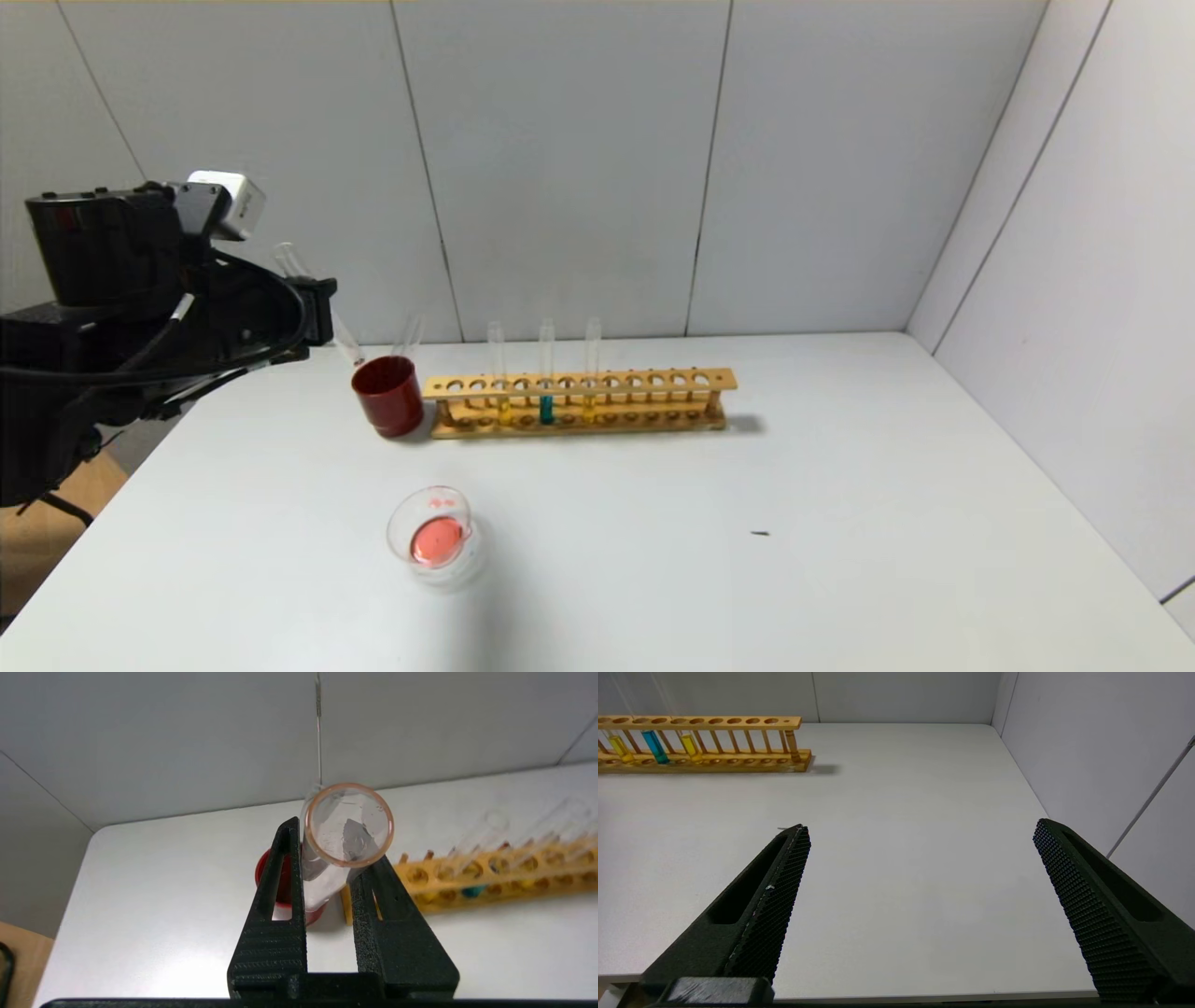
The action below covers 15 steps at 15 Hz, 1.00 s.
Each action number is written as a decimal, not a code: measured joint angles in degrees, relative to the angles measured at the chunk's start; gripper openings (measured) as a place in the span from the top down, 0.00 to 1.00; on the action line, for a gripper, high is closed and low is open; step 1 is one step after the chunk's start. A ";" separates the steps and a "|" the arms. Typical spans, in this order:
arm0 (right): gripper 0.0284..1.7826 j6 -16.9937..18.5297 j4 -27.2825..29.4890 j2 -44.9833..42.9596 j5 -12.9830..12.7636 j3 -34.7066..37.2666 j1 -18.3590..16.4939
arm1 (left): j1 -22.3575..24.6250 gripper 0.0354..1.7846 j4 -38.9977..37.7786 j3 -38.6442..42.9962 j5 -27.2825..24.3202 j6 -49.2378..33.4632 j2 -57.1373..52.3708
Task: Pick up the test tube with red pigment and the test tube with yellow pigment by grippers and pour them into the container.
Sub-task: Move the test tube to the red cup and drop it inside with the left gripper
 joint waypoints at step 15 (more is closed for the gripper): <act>0.02 0.00 0.00 0.00 0.00 0.00 0.00 | 4.00 0.84 3.61 -14.91 0.07 -0.72 18.58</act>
